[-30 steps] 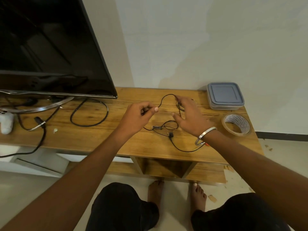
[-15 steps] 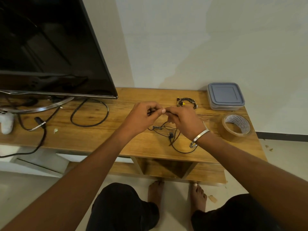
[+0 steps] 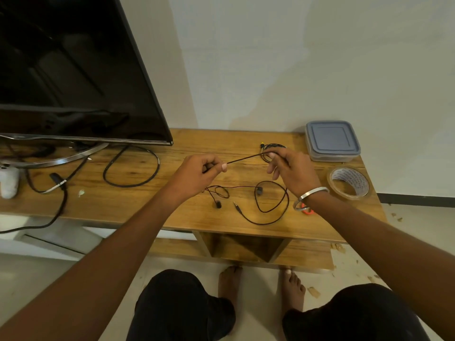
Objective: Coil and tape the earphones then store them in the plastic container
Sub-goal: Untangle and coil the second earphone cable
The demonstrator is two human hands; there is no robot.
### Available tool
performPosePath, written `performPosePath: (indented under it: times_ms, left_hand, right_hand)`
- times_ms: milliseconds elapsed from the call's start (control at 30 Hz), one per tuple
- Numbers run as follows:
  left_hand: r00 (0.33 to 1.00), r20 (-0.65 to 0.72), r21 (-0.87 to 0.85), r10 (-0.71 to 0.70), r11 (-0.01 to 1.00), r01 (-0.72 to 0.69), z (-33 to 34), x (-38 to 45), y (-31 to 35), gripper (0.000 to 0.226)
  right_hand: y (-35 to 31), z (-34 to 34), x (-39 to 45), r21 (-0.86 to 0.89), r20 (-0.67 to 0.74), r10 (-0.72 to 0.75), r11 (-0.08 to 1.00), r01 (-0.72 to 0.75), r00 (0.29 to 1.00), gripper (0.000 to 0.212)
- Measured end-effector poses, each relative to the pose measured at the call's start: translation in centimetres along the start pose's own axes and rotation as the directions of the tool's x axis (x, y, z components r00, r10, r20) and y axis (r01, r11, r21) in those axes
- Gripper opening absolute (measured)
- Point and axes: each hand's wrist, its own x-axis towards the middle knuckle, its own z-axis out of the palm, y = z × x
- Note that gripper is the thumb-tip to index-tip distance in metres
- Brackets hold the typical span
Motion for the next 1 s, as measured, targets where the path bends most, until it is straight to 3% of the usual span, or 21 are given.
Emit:
performPosePath:
  times_ms: [100, 167, 267, 333, 433, 533, 767, 867, 1000]
  left_hand:
    - [1.000, -0.017, -0.004, 0.004, 1.000, -0.004, -0.1, 0.0, 0.2, 0.018]
    - [1.000, -0.022, -0.003, 0.009, 1.000, -0.009, 0.1, 0.1, 0.3, 0.017]
    - [1.000, -0.028, -0.020, 0.012, 1.000, -0.012, 0.5, 0.2, 0.3, 0.016]
    - [1.000, -0.019, -0.026, 0.023, 0.999, -0.024, 0.8, 0.2, 0.6, 0.016]
    - [0.999, 0.002, -0.036, 0.050, 0.998, -0.050, 1.3, 0.3, 1.4, 0.016]
    - [0.995, 0.021, -0.029, 0.097, 0.995, -0.096, 1.5, 0.3, 2.2, 0.016]
    - [0.996, 0.064, 0.014, 0.056, 0.998, -0.057, 1.5, 0.4, 0.9, 0.015]
    - [0.998, 0.059, 0.024, 0.018, 1.000, -0.020, 1.4, 0.4, 0.5, 0.014]
    - [0.989, 0.109, -0.164, -0.101, 0.979, 0.118, 1.2, 0.2, 0.6, 0.016]
  right_hand:
    - [0.6, -0.3, 0.1, -0.061, -0.036, 0.069, 0.996, -0.071, 0.997, 0.022]
    - [0.8, -0.1, 0.1, -0.159, 0.009, 0.110, 0.981, -0.107, 0.994, 0.027]
    - [0.8, 0.5, -0.1, -0.394, 0.126, 0.081, 0.919, -0.025, 0.989, 0.054]
    - [0.0, 1.0, -0.2, -0.419, 0.177, 0.033, 0.907, 0.045, 0.984, 0.066]
    - [-1.5, 2.0, -0.3, -0.347, 0.234, -0.112, 0.918, 0.191, 0.966, 0.054]
    - [-2.4, 3.1, -0.3, -0.342, 0.293, -0.189, 0.895, 0.287, 0.937, 0.023]
    - [-1.6, 2.2, 0.1, -0.247, 0.146, -0.256, 0.926, 0.285, 0.956, 0.024]
    - [-1.5, 1.5, 0.1, -0.233, 0.045, -0.213, 0.948, 0.218, 0.976, 0.024]
    - [-0.7, 1.1, 0.3, -0.255, -0.026, -0.096, 0.963, 0.086, 0.995, 0.020]
